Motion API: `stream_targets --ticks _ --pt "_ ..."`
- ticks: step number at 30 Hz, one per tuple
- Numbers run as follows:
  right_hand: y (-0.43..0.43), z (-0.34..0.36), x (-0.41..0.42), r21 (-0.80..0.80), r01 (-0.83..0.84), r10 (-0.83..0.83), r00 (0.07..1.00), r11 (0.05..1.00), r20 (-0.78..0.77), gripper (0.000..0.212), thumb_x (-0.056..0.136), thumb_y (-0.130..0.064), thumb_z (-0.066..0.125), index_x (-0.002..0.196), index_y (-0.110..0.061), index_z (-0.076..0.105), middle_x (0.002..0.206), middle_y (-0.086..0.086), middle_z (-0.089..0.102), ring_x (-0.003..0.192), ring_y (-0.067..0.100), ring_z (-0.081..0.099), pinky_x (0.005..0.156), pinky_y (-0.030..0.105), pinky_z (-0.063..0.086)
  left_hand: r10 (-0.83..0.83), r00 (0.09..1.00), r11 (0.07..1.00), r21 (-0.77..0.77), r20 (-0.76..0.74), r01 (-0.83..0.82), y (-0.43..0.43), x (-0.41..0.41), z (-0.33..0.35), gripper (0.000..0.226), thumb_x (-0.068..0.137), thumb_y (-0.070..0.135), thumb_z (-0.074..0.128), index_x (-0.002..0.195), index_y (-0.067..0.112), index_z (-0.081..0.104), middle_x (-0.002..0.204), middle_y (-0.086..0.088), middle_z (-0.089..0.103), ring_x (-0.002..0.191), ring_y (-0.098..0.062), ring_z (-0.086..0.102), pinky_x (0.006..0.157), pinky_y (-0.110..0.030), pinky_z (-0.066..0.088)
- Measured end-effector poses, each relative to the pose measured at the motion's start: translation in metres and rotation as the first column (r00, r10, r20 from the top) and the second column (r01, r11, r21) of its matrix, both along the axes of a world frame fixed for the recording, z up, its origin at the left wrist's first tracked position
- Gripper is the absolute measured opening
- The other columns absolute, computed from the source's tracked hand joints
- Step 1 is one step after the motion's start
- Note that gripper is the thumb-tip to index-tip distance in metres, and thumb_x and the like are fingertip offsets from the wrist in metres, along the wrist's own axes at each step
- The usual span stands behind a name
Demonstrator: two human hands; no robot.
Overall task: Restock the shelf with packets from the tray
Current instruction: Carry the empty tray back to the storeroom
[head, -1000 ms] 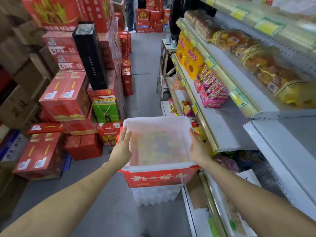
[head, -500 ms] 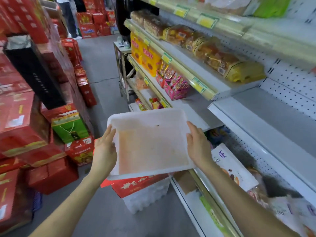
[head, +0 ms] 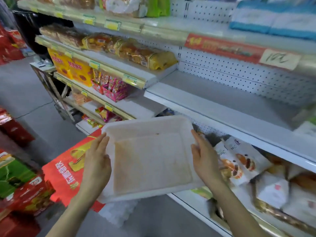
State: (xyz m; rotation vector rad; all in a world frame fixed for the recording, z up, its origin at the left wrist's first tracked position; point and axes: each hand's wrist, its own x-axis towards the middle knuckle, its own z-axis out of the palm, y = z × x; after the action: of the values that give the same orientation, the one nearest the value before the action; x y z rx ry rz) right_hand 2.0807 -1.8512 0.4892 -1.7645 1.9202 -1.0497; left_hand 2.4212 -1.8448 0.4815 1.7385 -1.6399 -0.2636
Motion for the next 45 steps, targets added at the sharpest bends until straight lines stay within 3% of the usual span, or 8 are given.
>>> stream_targets --ticks 3,8,12,17,23,30,35,45 --pt "0.057 0.009 -0.030 0.003 0.139 -0.139 0.990 0.990 0.009 0.050 0.108 -0.023 0.044 0.156 -0.036 0.042 0.152 -0.003 0.053 0.131 0.017 0.054 0.112 0.039 0.043 -0.126 0.992 0.992 -0.024 0.007 0.126 0.017 -0.034 0.010 0.070 0.080 -0.022 0.059 0.146 0.002 0.054 0.157 -0.011 0.043 0.143 -0.032 0.040 0.119 -0.038 0.028" --pt "0.152 0.024 -0.074 0.019 0.336 -0.336 0.941 0.942 0.026 0.051 0.106 -0.015 0.047 0.155 -0.029 0.046 0.141 0.001 0.060 0.117 0.016 0.059 0.096 0.022 0.040 -0.339 0.941 0.941 -0.027 -0.016 0.339 0.042 -0.092 0.024 0.070 0.080 -0.021 0.054 0.146 0.002 0.053 0.157 -0.007 0.041 0.145 -0.024 0.037 0.119 -0.027 0.022" --pt "0.231 0.038 -0.107 0.064 0.482 -0.483 0.875 0.874 0.014 0.052 0.107 -0.015 0.045 0.157 -0.029 0.042 0.112 0.003 0.064 0.081 0.013 0.061 0.073 0.022 0.045 -0.497 0.866 0.868 -0.015 -0.051 0.497 0.067 -0.149 0.034 0.069 0.083 -0.019 0.053 0.147 0.004 0.052 0.159 -0.004 0.041 0.147 -0.018 0.034 0.119 -0.027 0.023" --pt "0.318 0.048 -0.142 0.077 0.652 -0.654 0.757 0.754 -0.002 0.054 0.106 -0.016 0.045 0.158 -0.028 0.039 0.105 0.002 0.066 0.077 0.014 0.059 0.063 0.026 0.048 -0.683 0.721 0.721 0.047 -0.119 0.691 0.091 -0.224 0.040 0.067 0.087 -0.017 0.052 0.150 0.008 0.050 0.162 0.000 0.040 0.151 -0.018 0.032 0.120 -0.025 0.019" --pt "0.424 0.066 -0.147 0.096 0.882 -0.887 0.459 0.462 0.051 0.056 0.105 -0.015 0.042 0.158 -0.033 0.038 0.112 0.005 0.065 0.088 0.021 0.063 0.078 0.043 0.056 -0.865 0.462 0.464 0.037 -0.194 0.885 0.114 -0.327 0.054 0.066 0.087 -0.012 0.061 0.146 0.018 0.056 0.155 0.009 0.049 0.143 -0.017 0.046 0.116 -0.026 0.029" --pt "0.548 0.067 -0.106 0.118 0.993 -0.998 -0.012 -0.005 0.057 0.056 0.104 -0.018 0.042 0.156 -0.037 0.041 0.132 0.000 0.061 0.117 0.022 0.057 0.087 0.035 0.044 -0.903 0.003 -0.018 0.043 -0.430 0.999 0.201 -0.417 0.071 0.067 0.089 -0.012 0.057 0.143 0.027 0.060 0.147 0.028 0.052 0.136 0.013 0.043 0.117 -0.026 0.033" --pt "0.632 0.057 -0.044 0.130 0.951 -0.956 -0.288 -0.279 0.057 0.057 0.102 -0.019 0.041 0.153 -0.044 0.042 0.089 -0.005 0.060 0.073 0.010 0.053 0.072 0.029 0.048 -0.823 -0.185 -0.267 0.079 -0.538 0.960 0.291 -0.442 0.065 0.068 0.088 -0.014 0.054 0.142 0.027 0.062 0.145 0.025 0.057 0.135 0.006 0.050 0.118 -0.033 0.039" --pt "0.797 0.042 0.020 0.142 0.803 -0.802 -0.592 -0.579 0.081 0.055 0.104 -0.019 0.043 0.153 -0.042 0.043 0.076 -0.008 0.047 0.069 0.011 0.048 0.069 0.033 0.044 -0.743 -0.428 -0.564 0.137 -0.515 0.814 0.496 -0.476 0.063 0.067 0.090 -0.007 0.053 0.145 0.031 0.059 0.142 0.027 0.058 0.134 -0.004 0.053 0.118 -0.042 0.042"
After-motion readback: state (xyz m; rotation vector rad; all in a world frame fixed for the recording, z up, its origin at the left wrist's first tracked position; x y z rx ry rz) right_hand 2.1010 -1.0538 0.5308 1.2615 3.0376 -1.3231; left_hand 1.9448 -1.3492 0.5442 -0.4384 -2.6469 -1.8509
